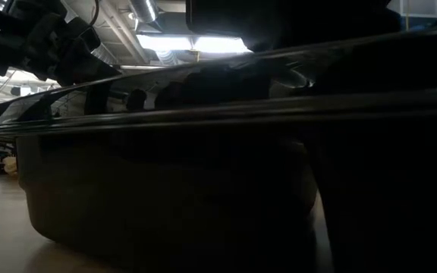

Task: Pick and placing Produce into tupperware
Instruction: Put the right red strawberry into the black container

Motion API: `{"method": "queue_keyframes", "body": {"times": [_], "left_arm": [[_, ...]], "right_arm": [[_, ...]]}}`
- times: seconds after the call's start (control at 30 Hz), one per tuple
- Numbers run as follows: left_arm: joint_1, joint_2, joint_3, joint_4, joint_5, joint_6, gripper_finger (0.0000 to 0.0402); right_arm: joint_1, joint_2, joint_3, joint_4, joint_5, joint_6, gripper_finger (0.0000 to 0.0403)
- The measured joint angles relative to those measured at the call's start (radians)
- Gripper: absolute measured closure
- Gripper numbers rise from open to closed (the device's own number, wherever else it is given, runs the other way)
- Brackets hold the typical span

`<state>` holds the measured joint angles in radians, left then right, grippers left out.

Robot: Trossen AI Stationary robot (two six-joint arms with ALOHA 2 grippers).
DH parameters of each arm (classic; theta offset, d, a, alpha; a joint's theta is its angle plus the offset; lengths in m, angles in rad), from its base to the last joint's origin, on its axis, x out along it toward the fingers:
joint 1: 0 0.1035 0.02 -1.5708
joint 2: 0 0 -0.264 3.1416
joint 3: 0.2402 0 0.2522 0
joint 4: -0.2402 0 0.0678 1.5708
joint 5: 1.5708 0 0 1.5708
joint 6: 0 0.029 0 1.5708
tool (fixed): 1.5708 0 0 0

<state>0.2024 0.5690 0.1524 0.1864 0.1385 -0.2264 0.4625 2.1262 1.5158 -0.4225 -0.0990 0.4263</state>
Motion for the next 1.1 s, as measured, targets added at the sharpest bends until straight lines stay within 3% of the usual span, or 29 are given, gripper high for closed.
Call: {"method": "queue_keyframes", "body": {"times": [0.7, 1.1], "left_arm": [[0.000, 0.000, 0.000, 0.000, 0.000, 0.000, 0.0224], [0.000, 0.000, 0.000, 0.000, 0.000, 0.000, 0.0224]], "right_arm": [[-0.022, 0.000, 0.000, 0.002, 0.000, 0.012, 0.0223], [-0.055, -0.029, 0.000, -0.020, 0.001, 0.049, 0.0121]]}}
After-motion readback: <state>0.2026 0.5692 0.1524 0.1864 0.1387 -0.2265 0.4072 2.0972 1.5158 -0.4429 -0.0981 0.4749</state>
